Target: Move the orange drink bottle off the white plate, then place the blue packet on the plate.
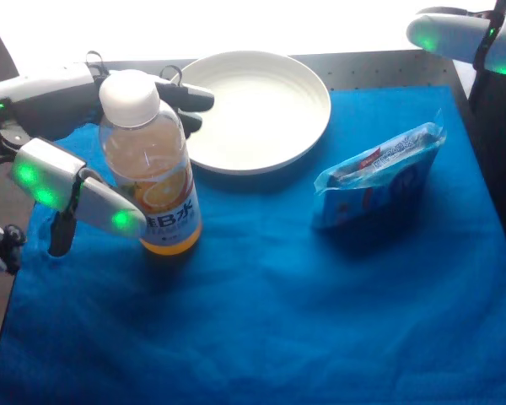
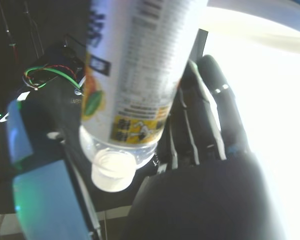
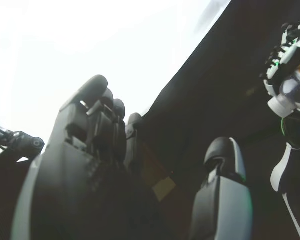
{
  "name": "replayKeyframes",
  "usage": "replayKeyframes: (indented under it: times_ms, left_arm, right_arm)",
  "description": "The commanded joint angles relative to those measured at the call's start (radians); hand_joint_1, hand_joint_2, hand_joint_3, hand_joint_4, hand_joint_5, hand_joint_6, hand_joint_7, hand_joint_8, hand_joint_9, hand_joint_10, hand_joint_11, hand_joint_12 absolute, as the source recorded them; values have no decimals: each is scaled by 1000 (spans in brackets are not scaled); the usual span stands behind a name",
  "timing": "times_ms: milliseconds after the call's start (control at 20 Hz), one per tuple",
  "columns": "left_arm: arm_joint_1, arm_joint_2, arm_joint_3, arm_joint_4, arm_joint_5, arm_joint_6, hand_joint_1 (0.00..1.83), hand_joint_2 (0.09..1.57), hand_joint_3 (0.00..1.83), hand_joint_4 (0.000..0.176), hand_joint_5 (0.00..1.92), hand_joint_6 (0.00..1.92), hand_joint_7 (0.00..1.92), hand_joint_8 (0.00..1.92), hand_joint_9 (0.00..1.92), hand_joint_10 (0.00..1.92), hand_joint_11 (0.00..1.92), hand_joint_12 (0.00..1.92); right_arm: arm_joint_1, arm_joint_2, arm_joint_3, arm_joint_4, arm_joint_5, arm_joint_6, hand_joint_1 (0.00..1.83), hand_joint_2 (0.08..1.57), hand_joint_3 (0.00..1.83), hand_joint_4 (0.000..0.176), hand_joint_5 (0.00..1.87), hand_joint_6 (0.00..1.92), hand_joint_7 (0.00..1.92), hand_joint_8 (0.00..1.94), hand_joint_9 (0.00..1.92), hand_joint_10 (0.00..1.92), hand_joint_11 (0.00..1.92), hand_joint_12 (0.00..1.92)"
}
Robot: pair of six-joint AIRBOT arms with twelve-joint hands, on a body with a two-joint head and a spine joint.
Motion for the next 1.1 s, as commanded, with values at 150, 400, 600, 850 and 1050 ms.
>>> replayKeyframes:
  times_ms: [150, 400, 600, 850, 1050]
  left_arm:
    - [27, 35, -31, -74, -108, 14, 775, 571, 0, 176, 3, 0, 15, 0, 30, 24, 0, 384]
    - [94, 127, -105, -158, -126, 96, 723, 588, 3, 176, 0, 0, 0, 0, 0, 0, 0, 116]
    - [135, 175, -133, -222, -132, 155, 744, 607, 9, 176, 0, 0, 0, 0, 0, 0, 0, 90]
    - [151, 193, -115, -316, -124, 227, 759, 560, 0, 176, 0, 0, 0, 0, 0, 0, 15, 7]
    - [151, 209, -97, -396, -130, 272, 826, 553, 0, 176, 0, 0, 0, 0, 0, 0, 0, 0]
  right_arm:
    - [17, 0, -1, 14, 123, 8, 736, 869, 0, 86, 269, 0, 277, 0, 248, 0, 0, 1054]
    - [17, 0, -2, -31, 111, 18, 666, 841, 1, 100, 120, 0, 230, 6, 209, 2, 0, 1007]
    - [17, 0, -9, -81, 56, 19, 674, 788, 0, 126, 90, 0, 277, 1, 237, 8, 0, 1045]
    - [23, 0, -7, -111, 21, 19, 656, 716, 0, 115, 86, 1, 226, 0, 182, 2, 0, 978]
    - [53, 16, -3, -158, -44, 19, 725, 767, 0, 124, 78, 1, 208, 4, 204, 5, 0, 983]
